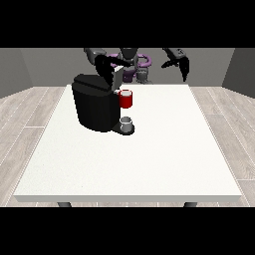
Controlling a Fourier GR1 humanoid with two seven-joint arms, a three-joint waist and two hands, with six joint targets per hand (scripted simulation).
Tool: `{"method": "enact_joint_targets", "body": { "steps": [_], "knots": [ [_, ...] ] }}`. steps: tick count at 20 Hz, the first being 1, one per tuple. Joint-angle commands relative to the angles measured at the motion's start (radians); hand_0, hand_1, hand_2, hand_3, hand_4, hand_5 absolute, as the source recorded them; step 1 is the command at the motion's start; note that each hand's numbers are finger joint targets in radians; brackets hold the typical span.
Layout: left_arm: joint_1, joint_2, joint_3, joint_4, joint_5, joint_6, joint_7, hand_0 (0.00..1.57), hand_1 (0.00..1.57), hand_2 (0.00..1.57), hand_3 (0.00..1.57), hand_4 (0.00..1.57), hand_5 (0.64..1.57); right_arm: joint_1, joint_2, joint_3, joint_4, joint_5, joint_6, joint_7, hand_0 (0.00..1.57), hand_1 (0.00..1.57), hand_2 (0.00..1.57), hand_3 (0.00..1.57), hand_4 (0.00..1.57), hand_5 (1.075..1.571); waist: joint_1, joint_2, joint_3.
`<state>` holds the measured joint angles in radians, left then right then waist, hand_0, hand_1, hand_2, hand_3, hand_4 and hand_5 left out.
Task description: Insert the coffee pod into the coffee machine and close the lid
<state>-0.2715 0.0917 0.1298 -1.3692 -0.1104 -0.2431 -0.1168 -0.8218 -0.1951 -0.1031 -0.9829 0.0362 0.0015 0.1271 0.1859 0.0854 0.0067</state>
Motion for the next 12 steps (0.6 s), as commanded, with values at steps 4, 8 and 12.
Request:
{"method": "enact_joint_targets", "body": {
  "steps": [4,8,12],
  "knots": [
    [-0.017,-0.018,-0.049,-0.035,-0.008,-0.015,0.045,0.0,0.0,0.0,0.0,0.39,1.571,-0.068,0.036,0.06,-0.01,0.058,-0.023,-0.015,0.0,0.0,0.0,0.0,0.0,1.571,0.09,0.0,-0.0066],
    [-0.02,-0.042,-0.077,-0.036,-0.026,-0.004,0.031,0.0,0.0,0.0,0.0,0.36,1.571,-0.063,0.04,0.1,-0.06,0.103,-0.044,-0.005,0.0,0.0,0.0,0.0,0.08,1.571,0.122,0.009,-0.0064],
    [-0.085,-0.008,-0.043,-0.016,0.0,-0.026,0.025,0.0,0.0,0.0,0.0,0.33,1.571,-0.146,-0.019,0.076,-0.1,0.108,-0.048,0.073,0.0,0.0,0.0,0.0,0.26,1.571,0.159,0.073,-0.0068]
  ]
}}
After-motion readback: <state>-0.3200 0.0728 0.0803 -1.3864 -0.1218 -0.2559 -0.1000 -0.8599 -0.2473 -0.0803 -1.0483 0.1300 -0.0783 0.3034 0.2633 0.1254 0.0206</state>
